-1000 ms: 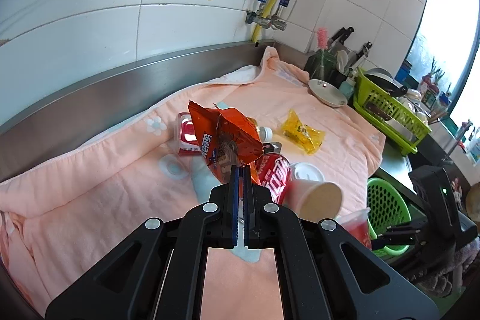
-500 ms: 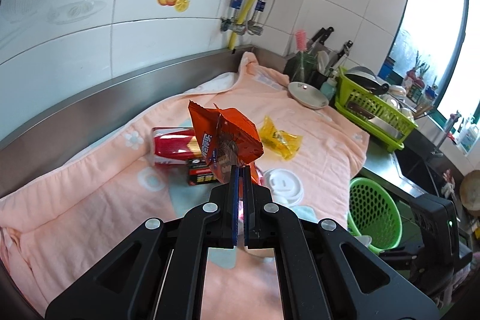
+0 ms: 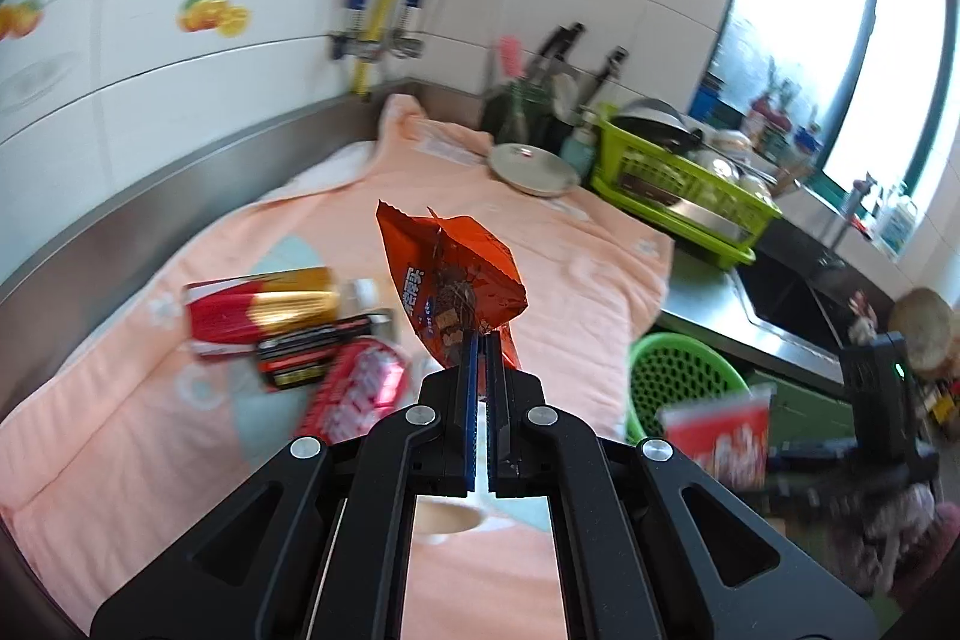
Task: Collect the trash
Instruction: 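Carry the red cup and orange wrapper over the green basket and release both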
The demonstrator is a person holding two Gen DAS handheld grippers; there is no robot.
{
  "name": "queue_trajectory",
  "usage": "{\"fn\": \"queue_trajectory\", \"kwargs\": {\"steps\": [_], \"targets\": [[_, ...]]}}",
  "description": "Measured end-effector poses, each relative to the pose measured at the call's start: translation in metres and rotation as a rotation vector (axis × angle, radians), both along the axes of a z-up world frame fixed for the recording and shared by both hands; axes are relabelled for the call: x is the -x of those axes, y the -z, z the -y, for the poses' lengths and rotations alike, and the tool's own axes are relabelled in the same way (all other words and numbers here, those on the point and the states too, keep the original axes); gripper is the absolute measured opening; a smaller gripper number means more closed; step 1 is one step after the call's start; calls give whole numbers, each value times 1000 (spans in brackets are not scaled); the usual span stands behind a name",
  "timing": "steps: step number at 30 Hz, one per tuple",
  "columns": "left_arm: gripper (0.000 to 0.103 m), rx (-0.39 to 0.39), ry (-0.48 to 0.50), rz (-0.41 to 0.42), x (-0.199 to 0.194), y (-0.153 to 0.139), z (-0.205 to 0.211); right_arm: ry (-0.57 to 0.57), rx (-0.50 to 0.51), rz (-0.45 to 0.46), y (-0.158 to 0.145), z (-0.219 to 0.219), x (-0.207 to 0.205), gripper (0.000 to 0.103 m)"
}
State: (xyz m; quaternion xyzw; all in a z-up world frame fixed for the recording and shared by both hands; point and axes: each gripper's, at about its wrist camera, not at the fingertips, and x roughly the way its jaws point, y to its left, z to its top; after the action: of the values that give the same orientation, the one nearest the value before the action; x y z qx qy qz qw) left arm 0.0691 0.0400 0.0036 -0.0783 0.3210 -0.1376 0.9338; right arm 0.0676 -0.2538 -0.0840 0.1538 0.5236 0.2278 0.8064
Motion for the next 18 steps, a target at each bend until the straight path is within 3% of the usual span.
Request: {"fn": "queue_trajectory", "kwargs": {"steps": [7, 11, 18], "targets": [[0, -6, 116, -16, -15, 4, 63, 297, 162, 2, 29, 99, -29, 67], [0, -8, 179, -31, -22, 8, 100, 389, 226, -33, 57, 136, -37, 67], [0, -27, 278, -65, -35, 21, 164, 456, 254, -91, 100, 170, -51, 68]]}}
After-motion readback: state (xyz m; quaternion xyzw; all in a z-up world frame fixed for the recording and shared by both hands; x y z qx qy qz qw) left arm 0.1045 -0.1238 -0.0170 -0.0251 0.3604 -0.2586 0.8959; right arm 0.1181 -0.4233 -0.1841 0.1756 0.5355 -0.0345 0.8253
